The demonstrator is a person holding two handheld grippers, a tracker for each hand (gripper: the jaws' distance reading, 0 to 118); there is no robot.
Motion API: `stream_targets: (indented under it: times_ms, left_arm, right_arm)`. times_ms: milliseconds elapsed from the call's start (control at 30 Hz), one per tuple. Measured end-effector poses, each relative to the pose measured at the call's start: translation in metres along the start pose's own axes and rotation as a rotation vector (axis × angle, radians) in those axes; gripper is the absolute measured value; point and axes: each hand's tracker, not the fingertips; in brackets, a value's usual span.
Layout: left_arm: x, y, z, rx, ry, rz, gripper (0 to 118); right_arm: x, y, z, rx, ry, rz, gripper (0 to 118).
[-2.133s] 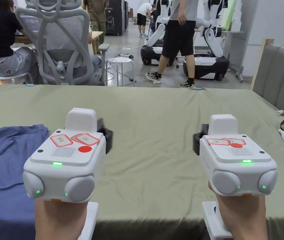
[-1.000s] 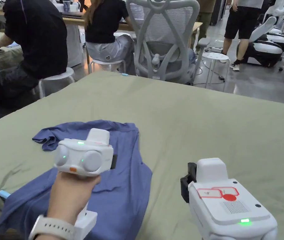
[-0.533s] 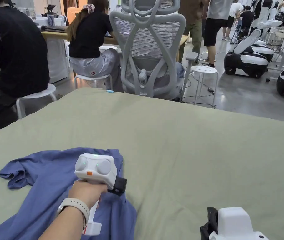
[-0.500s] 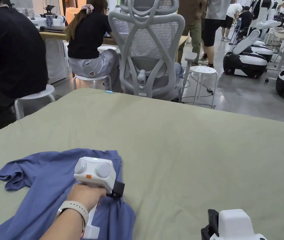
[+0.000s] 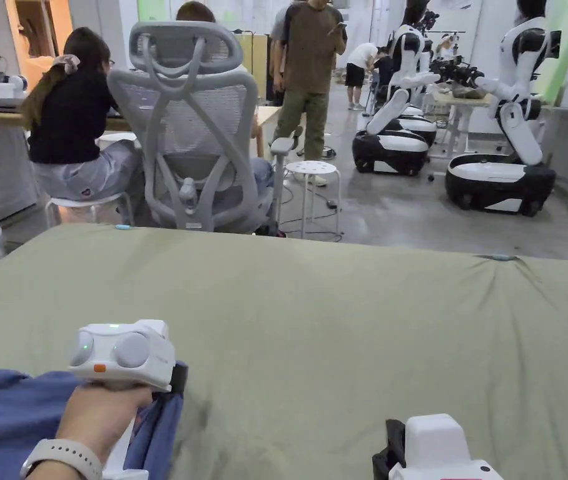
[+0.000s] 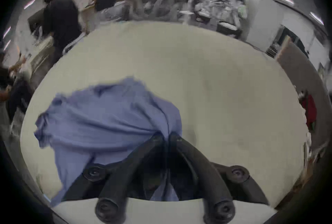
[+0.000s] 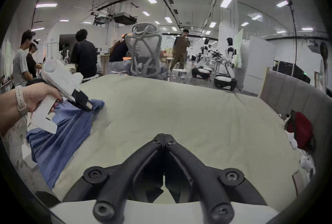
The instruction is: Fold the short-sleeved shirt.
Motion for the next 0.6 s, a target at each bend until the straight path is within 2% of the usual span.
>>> stream_targets:
  times_ms: [100,233,367,500,600]
  left_arm:
    - [0.081,0.023,0.023,0.092,-0.172,-0.042,4]
    - [0.214,0.039,0.056,0.169,-0.367,-0.207,4]
    - [0.324,0.021,0.073,0.154,-0.601,-0.288,4]
    - [0.406,-0.024,0.031,0.023,-0.577,-0.408,4]
    - [0.441,-0.071,-0.029,-0.116,-0.46,-0.447,4]
  right_arm:
    - [0.032,0.004,0.023,0.028,-0.075,-0.022,1]
    - [0.079,0.004,0.06,0.054,-0.185,-0.049,1]
    - [0.121,-0.004,0.09,0.046,-0.279,-0.072,1]
    - [0.156,-0.017,0.11,0.033,-0.35,-0.08,1]
    - [0.177,-0.029,0.118,0.02,-0.382,-0.111,1]
